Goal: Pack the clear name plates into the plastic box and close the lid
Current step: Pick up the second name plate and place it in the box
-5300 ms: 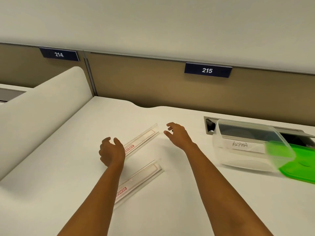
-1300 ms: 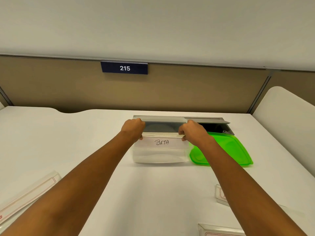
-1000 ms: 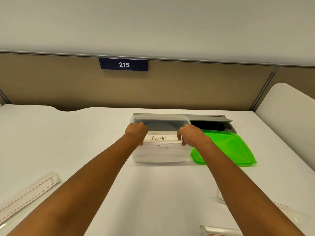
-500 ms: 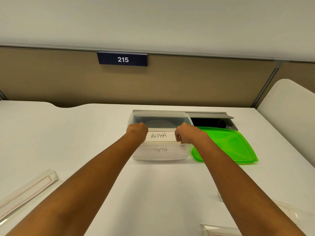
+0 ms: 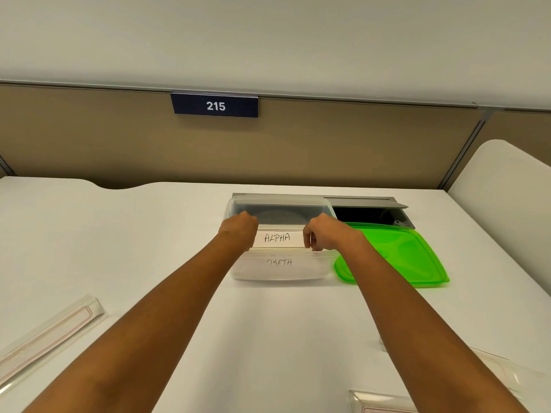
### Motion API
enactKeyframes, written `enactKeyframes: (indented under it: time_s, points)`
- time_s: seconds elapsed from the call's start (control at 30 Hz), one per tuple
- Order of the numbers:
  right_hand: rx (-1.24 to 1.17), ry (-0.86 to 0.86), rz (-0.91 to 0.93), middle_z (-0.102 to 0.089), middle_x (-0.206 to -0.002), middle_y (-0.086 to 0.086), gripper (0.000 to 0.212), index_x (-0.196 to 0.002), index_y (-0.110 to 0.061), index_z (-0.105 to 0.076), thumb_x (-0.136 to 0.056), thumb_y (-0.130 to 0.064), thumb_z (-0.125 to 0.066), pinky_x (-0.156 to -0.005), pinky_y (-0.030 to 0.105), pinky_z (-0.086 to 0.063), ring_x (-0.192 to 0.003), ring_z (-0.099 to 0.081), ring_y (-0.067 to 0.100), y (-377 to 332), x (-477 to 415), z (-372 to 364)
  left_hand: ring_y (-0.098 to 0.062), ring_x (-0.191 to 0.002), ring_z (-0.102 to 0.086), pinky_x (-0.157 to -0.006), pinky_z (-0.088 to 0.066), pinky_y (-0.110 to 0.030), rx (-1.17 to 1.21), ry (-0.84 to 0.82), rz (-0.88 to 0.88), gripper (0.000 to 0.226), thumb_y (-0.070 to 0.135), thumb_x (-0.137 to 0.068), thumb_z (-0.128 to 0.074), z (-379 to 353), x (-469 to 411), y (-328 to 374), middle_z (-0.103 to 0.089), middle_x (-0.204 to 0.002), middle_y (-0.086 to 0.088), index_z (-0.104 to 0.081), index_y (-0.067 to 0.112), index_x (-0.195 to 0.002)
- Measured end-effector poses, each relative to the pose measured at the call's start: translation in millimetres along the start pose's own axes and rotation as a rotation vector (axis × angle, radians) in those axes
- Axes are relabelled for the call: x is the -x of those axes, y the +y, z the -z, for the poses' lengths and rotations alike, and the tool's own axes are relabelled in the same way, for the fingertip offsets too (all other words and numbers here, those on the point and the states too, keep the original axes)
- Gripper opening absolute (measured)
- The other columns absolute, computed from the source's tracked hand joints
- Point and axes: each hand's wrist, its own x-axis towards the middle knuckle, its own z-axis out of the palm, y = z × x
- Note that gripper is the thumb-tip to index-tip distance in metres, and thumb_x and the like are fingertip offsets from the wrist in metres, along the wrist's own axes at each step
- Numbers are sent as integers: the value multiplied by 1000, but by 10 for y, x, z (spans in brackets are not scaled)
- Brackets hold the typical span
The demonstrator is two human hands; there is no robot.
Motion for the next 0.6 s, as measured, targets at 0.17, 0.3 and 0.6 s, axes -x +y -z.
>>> enactKeyframes:
  time_s: [0.17,0.3,0.6]
  points:
    - [-24,4,-7,-66,-117,11,26,-110,-9,-68,-86,-2,-63,-91,33,-50,-107,-63,26,-2,29,5,-28,-109,-63,-101,-49,-37,-5,17,21,30,8,-90,-61,-7,5,0,-64,-120,-14,-62,3,-120]
    - [-82,89,-15,-64,-121,11,25,-113,-10,-66,-88,-13,-64,-91,32,-49,-108,-62,27,-38,121,21,-28,-109,-63,-97,-50,-35,5,78,52,32,20,-94,-56,11,65,12,-65,-119,-12,-60,5,-122]
    - [-142,253,-65,-62,-123,16,32,-117,-10,-64,-99,-22,-40,-89,35,-48,-109,-59,34,-135,597,41,-29,-100,-65,-82,-51,-33,42,221,55,42,38,-99,-41,78,422,39,-66,-111,-12,-63,5,-114]
